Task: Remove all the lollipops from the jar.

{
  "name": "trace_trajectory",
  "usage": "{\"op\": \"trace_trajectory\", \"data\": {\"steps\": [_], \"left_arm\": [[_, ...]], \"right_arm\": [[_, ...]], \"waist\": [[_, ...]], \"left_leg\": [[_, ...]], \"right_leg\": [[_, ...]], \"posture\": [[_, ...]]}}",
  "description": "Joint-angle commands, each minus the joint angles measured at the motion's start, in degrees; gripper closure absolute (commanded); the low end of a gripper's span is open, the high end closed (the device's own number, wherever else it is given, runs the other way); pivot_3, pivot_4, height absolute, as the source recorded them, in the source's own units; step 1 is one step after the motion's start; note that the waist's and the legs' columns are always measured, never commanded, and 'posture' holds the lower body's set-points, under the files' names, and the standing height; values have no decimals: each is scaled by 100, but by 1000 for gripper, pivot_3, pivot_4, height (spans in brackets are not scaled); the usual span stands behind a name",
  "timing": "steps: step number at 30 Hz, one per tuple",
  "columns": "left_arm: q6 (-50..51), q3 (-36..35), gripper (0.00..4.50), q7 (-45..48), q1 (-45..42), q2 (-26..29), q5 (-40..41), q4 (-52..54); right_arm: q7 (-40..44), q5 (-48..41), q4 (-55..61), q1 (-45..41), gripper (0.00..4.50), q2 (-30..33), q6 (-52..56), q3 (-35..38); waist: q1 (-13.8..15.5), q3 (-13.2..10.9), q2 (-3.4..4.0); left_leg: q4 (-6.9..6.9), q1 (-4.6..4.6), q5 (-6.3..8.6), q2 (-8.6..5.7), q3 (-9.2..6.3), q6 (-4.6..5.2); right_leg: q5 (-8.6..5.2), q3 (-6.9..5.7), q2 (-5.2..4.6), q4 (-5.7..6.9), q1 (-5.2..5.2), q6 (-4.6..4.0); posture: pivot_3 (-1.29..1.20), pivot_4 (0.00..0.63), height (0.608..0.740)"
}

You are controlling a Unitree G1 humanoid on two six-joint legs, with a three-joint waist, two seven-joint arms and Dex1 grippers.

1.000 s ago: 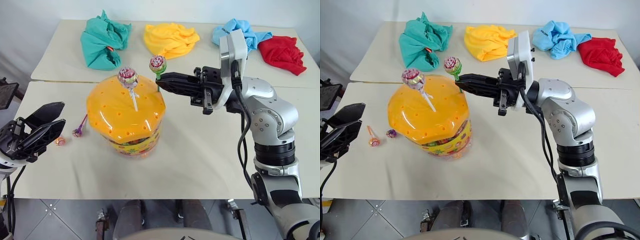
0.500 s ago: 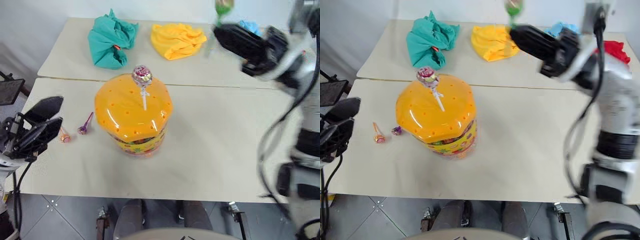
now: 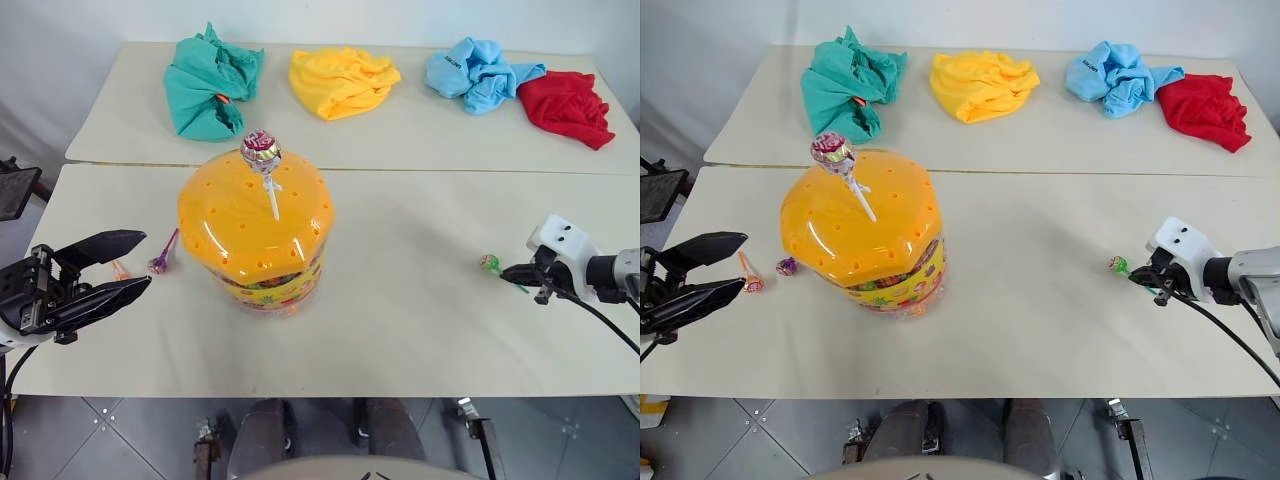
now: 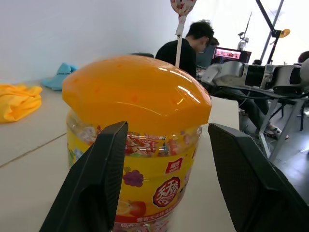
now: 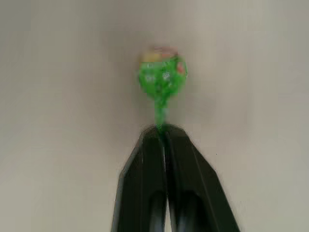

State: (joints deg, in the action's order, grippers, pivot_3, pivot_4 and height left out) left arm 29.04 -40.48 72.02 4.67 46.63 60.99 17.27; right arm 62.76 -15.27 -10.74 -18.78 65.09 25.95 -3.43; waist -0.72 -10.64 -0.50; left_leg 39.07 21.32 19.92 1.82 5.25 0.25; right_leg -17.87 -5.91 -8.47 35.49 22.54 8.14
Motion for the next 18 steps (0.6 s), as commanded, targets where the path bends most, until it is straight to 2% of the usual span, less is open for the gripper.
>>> {"op": "trace_trajectory", "data": {"steps": [1, 8, 12, 18], "left_arm": [[165, -213, 1682, 56, 206, 92, 212, 171], [276, -516, 1682, -109, 405, -65, 437, 119], [394, -709, 1682, -422, 507, -319, 815, 195], [275, -725, 1682, -692, 692, -819, 956, 356]], "right_arm": [[343, -121, -12, 63, 3804, -41, -63, 221], [1019, -2030, 867, -636, 1416, -1230, -134, 1431], [806, -3103, 2035, -1408, 1416, -2097, 202, 1389], [477, -3126, 2915, -2353, 1416, -3019, 363, 482]], "waist": [[2, -1, 1], [-37, -8, 12], [-75, -10, 16], [-76, -9, 15]], "left_leg": [[-1, 0, 1, 1, -1, -1], [0, 0, 6, 3, -2, 0], [-1, 1, 9, 8, -18, -2], [-2, 1, 14, 10, -61, -3]], "right_leg": [[0, 0, 0, 0, 0, 0], [0, 0, 2, 0, 0, 0], [0, -4, 1, 6, 2, 0], [1, -6, -5, 12, 2, 1]], "posture": [[0, 150, 740], [0, 150, 740], [0, 150, 740], [0, 150, 740]]}}
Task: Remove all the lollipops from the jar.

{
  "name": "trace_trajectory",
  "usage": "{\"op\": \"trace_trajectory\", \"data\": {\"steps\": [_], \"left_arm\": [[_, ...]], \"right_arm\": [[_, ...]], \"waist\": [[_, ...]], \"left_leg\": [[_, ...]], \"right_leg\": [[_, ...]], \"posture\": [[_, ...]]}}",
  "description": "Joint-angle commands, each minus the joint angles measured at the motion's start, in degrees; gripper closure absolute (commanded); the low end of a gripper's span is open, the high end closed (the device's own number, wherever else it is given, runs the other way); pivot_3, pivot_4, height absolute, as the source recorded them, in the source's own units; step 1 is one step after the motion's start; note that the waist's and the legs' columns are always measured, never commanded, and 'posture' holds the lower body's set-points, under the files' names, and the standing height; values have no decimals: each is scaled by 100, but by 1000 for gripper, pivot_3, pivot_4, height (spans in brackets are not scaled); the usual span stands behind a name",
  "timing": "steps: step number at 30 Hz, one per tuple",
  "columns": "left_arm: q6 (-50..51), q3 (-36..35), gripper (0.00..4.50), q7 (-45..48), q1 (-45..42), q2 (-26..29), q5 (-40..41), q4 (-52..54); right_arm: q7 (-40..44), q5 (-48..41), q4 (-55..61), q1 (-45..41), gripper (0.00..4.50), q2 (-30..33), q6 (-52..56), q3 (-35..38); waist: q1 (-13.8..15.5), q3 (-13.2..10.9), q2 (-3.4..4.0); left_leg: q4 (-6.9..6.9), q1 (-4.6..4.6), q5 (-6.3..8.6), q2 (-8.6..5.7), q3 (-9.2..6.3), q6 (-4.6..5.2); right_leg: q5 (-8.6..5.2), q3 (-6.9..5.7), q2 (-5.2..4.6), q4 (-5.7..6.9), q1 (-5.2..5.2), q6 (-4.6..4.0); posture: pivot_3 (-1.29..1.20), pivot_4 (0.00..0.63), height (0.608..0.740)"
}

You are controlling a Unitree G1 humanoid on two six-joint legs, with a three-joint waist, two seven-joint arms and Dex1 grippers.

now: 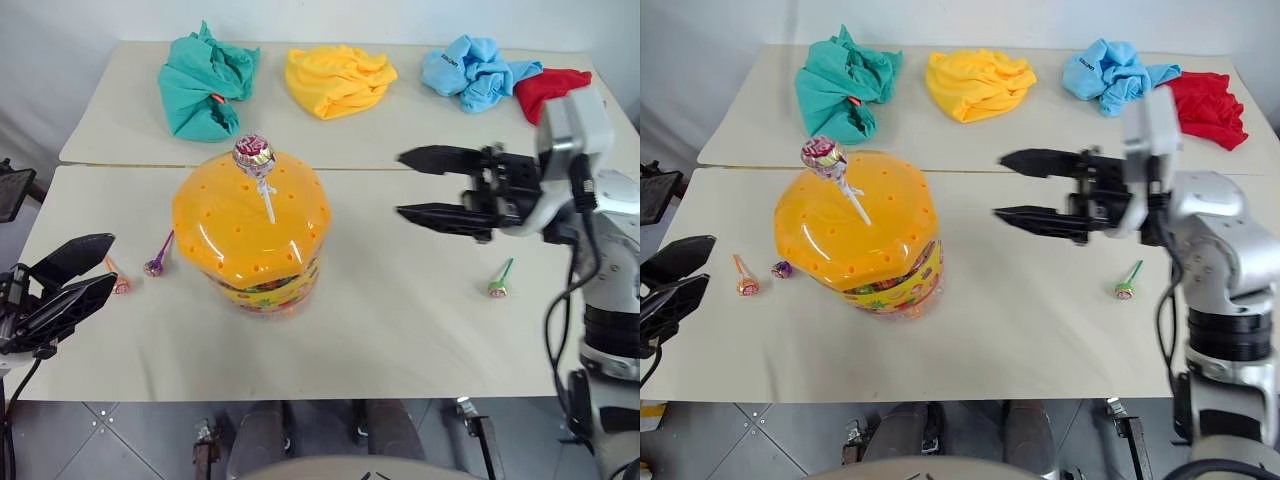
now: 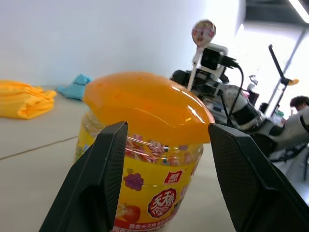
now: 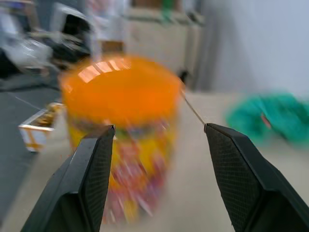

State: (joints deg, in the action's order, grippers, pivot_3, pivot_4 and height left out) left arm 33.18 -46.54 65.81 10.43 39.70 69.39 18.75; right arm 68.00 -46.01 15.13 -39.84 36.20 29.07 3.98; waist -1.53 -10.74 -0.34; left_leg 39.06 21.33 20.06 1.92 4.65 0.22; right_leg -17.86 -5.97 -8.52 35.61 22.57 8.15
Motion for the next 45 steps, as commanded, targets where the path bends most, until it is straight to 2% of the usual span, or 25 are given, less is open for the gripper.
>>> {"op": "trace_trajectory", "data": {"steps": [1, 5, 12, 16, 22, 28, 32, 35, 36, 37, 39, 42, 45], "left_arm": [[-155, -117, 1682, -136, 116, -187, 127, 248], [-170, -29, 1682, -271, 219, -439, 230, 413], [-291, 141, 1682, -180, 361, -561, 67, 387], [-346, 160, 1682, -151, 428, -557, 67, 386], [-424, 101, 1682, -238, 438, -587, 179, 470], [-540, 126, 1682, -373, 317, -705, 378, 636], [-563, 276, 1682, -698, 7, -535, 564, 1322], [-456, 270, 1682, -524, 186, -300, 401, 1427], [-412, 233, 1682, -412, 270, -152, 307, 1388], [-452, 186, 1682, -327, 292, -39, 187, 1316], [-557, 107, 1682, -275, 230, 143, 25, 1172], [-639, 136, 1682, 74, 204, 487, -301, 1034], [-374, 89, 1682, 263, 171, 733, -2, 934]], "right_arm": [[7, 15, 267, -361, 1416, -158, 87, -380], [-116, 238, 69, -881, 1416, -534, 182, -856], [-214, 342, -120, -1342, 1416, -962, 531, -1342], [-279, 512, -328, -1531, 2306, -1177, 528, -1440], [-239, 330, -392, -1653, 4450, -1387, 712, -1344], [-225, -260, -491, -1645, 4450, -1671, 841, -879], [-953, -1414, -814, -1860, 4450, -1585, 1672, 99], [-477, -1154, -878, -1708, 4450, -313, 2210, 189], [-58, -679, -951, -1518, 4450, 501, 2185, -15], [391, -74, -1071, -1228, 4450, 1242, 1774, -215], [883, 771, -1404, -734, 4450, 2259, 1107, -460], [1156, 1647, -2000, -55, 4450, 3050, 210, -521], [1403, 2280, -2504, 767, 4450, 3446, -761, -454]], "waist": [[20, 2, -5], [14, 5, -9], [-20, 5, -9], [-26, 5, -9], [-15, 5, -9], [-20, 5, -9], [-1, 5, -10], [11, 5, -9], [18, 5, -9], [28, 5, -9], [106, 5, -8], [79, 3, -5], [-7, 1, -1]], "left_leg": [[1, 1, 0, -6, -3, 1], [8, 5, 1, -12, -10, 5], [8, 5, 1, -13, -10, 5], [7, 3, 2, -12, -6, 4], [7, 6, 4, -13, -7, 8], [7, 6, 4, -11, -6, 8], [8, 9, 4, -10, -12, 8], [9, 13, 5, -8, -22, 10], [9, 11, 10, -9, -22, 17], [9, 16, 13, -16, -20, 23], [9, 24, 29, -31, -6, 30], [-1, 22, 36, -17, 69, 30], [1, 16, 34, -9, 90, 27]], "right_leg": [[0, -2, 0, 1, -1, 0], [3, -5, -3, 0, -4, 4], [3, -8, 2, 2, -3, 3], [2, -7, 4, 5, -1, 3], [2, -7, 2, 3, 0, 3], [2, -7, 3, 4, 0, 3], [3, -8, 0, 4, -1, 3], [3, -8, -7, 3, -3, 3], [4, -8, -7, 2, -6, 3], [3, -8, -7, -6, -5, 3], [3, -15, -2, -24, -4, 3], [5, -21, 4, -63, -2, 9], [6, -20, 4, -58, 3, 10]], "posture": [[0, 150, 740], [0, 150, 740], [0, 150, 740], [0, 150, 740], [0, 150, 740], [0, 150, 740], [0, 150, 740], [0, 150, 740], [0, 150, 740], [0, 150, 740], [0, 150, 740], [0, 150, 740], [0, 150, 740]]}}
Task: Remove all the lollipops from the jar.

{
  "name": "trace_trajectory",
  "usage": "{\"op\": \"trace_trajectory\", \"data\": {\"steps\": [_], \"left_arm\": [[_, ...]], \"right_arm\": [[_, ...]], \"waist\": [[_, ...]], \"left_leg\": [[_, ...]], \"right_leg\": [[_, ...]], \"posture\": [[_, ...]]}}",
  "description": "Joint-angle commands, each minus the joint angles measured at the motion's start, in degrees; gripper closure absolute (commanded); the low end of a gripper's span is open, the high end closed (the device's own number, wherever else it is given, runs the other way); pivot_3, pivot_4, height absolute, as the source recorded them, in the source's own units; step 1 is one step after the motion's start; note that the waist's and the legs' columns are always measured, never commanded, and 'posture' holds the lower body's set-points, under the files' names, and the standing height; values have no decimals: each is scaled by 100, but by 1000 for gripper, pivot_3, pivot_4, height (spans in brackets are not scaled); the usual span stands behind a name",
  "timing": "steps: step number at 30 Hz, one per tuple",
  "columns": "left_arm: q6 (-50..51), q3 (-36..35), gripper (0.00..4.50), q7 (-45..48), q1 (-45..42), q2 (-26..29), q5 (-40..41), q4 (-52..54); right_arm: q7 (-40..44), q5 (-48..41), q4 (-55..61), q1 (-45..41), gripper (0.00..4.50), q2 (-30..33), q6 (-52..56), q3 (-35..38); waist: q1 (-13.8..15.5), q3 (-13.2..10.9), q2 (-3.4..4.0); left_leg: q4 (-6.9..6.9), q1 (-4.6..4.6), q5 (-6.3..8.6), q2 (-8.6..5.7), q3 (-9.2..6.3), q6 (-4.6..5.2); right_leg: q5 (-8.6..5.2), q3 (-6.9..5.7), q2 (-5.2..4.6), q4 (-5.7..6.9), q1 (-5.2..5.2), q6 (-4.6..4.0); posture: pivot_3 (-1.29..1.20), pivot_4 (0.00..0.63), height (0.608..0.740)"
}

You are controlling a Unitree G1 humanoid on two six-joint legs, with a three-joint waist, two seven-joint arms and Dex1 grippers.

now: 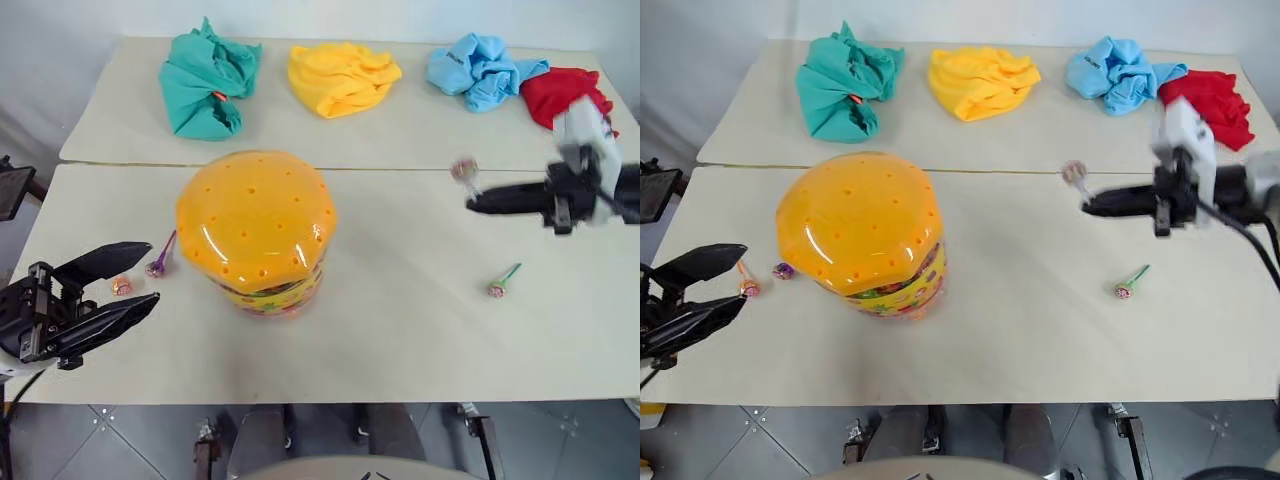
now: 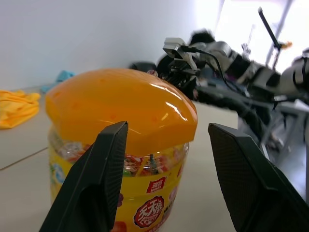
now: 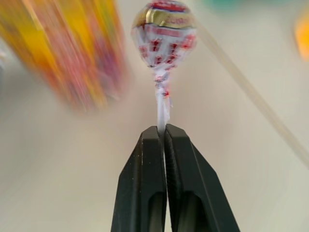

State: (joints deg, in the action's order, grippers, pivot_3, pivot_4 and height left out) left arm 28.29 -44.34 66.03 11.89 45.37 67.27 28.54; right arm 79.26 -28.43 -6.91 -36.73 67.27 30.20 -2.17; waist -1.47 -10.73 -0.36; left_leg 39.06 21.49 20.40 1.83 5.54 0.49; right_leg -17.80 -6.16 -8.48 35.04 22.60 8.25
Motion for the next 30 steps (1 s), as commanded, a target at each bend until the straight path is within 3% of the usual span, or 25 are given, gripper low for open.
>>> {"op": "trace_trajectory", "data": {"steps": [1, 6, 8, 14, 18, 22, 25, 30], "left_arm": [[217, -161, 1682, 326, 46, 242, 303, -90], [782, -423, 1682, 516, 159, 477, 880, -330], [915, -500, 1682, 647, 275, 530, 862, -398], [786, -473, 1682, 653, 323, 363, 470, -624], [8, -72, 1682, 6, 276, 271, -1183, -1253], [-394, 287, 1682, -689, 189, 35, -2131, -1634], [-707, 830, 1682, -1399, 114, -424, -2826, -1578], [-1076, 1350, 1682, -2479, -259, -1134, -3511, -1364]], "right_arm": [[263, 643, -473, 743, 4450, 391, -1045, 228], [-147, 1170, -1372, 1311, 4450, 280, -1704, 382], [-300, 1162, -1455, 1379, 4450, 213, -1506, 453], [-11, 1006, -1297, 1757, 2841, -7, -2151, 684], [194, 262, -795, 1431, 1580, -522, -2079, 1103], [-42, -210, 28, 1171, 166, -1233, -2074, 1220], [-176, -248, 876, 1117, 23, -1995, -2339, 829], [-577, 483, 871, 1357, 23, -2803, -2878, 170]], "waist": [[-21, -1, 1], [-29, -11, 19], [-31, -14, 24], [-7, -21, 37], [-11, -25, 47], [-18, -25, 44], [-3, -24, 43], [108, -15, 18]], "left_leg": [[0, -2, -1, 2, 2, -1], [12, -17, -5, 8, 9, -4], [16, -26, -6, 8, 9, -5], [15, -27, -8, 10, 8, -12], [16, -28, -9, 5, 10, -11], [15, -29, -11, 10, 10, -13], [12, -29, -8, 10, -6, -14], [16, -20, -8, 3, -10, -15]], "right_leg": [[0, 0, 0, 1, 0, 0], [0, 16, -1, 8, -4, 0], [0, 23, -2, 5, -3, -1], [-2, 19, 0, 9, -2, -5], [-2, 20, 0, 8, -4, -5], [-2, 19, 3, 29, -2, -5], [0, 17, 0, 43, -1, -2], [2, 4, -6, 53, 0, 2]], "posture": [[0, 150, 740], [0, 150, 740], [0, 150, 740], [0, 150, 740], [0, 150, 740], [0, 150, 740], [0, 150, 740], [0, 150, 740]]}}
